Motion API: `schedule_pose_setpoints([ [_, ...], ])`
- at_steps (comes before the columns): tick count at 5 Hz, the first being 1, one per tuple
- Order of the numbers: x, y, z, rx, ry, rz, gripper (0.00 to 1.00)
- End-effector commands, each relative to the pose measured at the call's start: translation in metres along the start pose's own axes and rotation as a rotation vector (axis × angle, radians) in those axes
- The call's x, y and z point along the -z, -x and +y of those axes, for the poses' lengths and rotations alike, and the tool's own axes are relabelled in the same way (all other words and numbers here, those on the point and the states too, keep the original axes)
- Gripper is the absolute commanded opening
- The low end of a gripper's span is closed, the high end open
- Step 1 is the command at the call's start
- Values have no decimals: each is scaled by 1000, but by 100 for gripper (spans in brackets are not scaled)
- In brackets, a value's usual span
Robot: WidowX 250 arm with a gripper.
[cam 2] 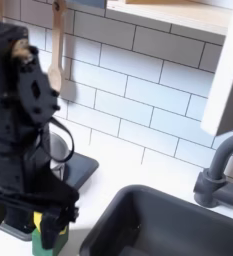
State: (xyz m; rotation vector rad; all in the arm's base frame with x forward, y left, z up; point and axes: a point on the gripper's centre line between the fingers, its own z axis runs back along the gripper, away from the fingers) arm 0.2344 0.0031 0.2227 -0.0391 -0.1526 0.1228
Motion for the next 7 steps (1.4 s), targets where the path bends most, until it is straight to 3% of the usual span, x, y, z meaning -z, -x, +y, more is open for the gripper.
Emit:
schedule_pose_setpoints([
  [1,4,-16,-2,-16,-5,2,100],
  [3,5,-15,-4,-22,-1,0,100],
  [4,3,-16,4,-22,-19,-1,100],
  [5,-4,-16,10,-40,2,-19,100],
  [7,-8,-10,31,-82,-27,-10,100],
])
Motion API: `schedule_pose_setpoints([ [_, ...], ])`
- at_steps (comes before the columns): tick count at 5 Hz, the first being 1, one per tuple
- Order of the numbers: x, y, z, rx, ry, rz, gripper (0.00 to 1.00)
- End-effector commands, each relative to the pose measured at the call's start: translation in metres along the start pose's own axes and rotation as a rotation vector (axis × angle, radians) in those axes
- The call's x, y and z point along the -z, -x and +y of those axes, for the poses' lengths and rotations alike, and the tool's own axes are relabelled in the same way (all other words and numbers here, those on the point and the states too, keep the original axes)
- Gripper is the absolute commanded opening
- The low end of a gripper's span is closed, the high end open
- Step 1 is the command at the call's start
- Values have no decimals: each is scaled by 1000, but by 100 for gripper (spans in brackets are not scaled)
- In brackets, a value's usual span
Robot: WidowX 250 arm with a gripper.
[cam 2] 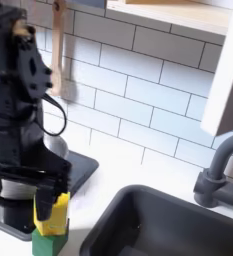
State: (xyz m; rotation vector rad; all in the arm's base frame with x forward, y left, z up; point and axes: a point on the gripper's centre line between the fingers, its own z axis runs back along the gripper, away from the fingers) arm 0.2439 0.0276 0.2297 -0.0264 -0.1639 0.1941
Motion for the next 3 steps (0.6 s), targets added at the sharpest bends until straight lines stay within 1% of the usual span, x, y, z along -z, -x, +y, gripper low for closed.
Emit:
schedule_pose_setpoints([
  [1,0,7,18,-32,-21,16,100],
  [2,5,9,27,-58,-22,28,100],
  [3,9,11,27,-60,-17,42,100],
])
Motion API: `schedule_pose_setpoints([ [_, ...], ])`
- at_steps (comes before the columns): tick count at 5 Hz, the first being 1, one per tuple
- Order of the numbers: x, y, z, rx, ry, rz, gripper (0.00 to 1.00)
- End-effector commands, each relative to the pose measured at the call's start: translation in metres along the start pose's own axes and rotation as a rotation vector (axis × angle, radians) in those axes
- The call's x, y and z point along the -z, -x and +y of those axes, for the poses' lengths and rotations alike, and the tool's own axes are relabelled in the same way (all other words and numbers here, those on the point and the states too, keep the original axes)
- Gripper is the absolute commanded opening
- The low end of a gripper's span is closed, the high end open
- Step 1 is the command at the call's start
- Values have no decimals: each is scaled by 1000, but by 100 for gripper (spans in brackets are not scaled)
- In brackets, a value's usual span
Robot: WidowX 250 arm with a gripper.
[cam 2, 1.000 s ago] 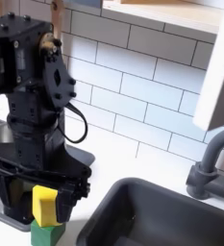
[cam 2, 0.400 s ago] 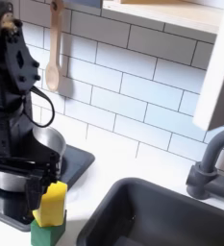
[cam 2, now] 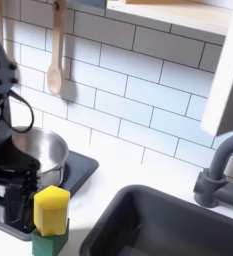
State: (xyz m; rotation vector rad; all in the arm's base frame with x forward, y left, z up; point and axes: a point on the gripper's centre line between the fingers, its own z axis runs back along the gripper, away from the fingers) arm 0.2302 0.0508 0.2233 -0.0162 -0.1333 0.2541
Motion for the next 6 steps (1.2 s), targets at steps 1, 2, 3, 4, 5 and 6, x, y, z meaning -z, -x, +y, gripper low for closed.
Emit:
schedule_pose_setpoints([
  [1,3,3,0,6,22,2,100],
  [2,-1,2,-12,44,33,-5,100],
  [3,-2,5,-21,65,49,-10,100],
  [4,0,7,-31,85,56,-2,100],
  [5,2,3,-42,111,57,-2,100],
  [6,4,-7,-49,124,54,-11,100],
])
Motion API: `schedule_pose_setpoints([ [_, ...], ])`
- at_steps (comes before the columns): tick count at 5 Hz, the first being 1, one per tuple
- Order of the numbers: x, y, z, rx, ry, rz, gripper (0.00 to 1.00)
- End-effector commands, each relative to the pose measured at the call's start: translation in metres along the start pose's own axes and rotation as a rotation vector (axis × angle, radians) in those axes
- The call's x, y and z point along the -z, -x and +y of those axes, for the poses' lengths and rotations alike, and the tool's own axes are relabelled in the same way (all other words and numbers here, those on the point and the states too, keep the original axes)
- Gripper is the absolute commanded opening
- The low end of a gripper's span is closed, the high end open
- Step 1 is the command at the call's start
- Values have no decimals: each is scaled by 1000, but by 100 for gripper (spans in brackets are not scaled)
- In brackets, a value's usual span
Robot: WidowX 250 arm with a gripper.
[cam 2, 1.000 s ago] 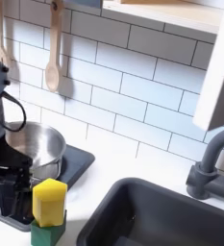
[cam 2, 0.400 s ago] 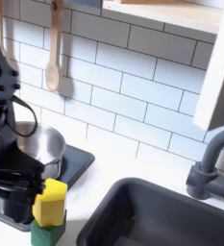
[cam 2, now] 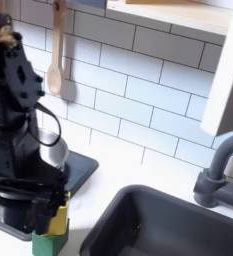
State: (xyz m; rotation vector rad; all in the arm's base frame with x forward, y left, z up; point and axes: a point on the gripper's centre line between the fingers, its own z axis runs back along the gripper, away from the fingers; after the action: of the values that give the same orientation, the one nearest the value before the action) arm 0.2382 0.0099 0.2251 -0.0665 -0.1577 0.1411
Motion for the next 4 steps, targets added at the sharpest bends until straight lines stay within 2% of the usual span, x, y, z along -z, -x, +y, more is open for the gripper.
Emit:
schedule_pose_setpoints([
  [1,12,-19,-7,1,-11,21,100],
  [4,27,-27,-1,-7,-24,59,100],
])
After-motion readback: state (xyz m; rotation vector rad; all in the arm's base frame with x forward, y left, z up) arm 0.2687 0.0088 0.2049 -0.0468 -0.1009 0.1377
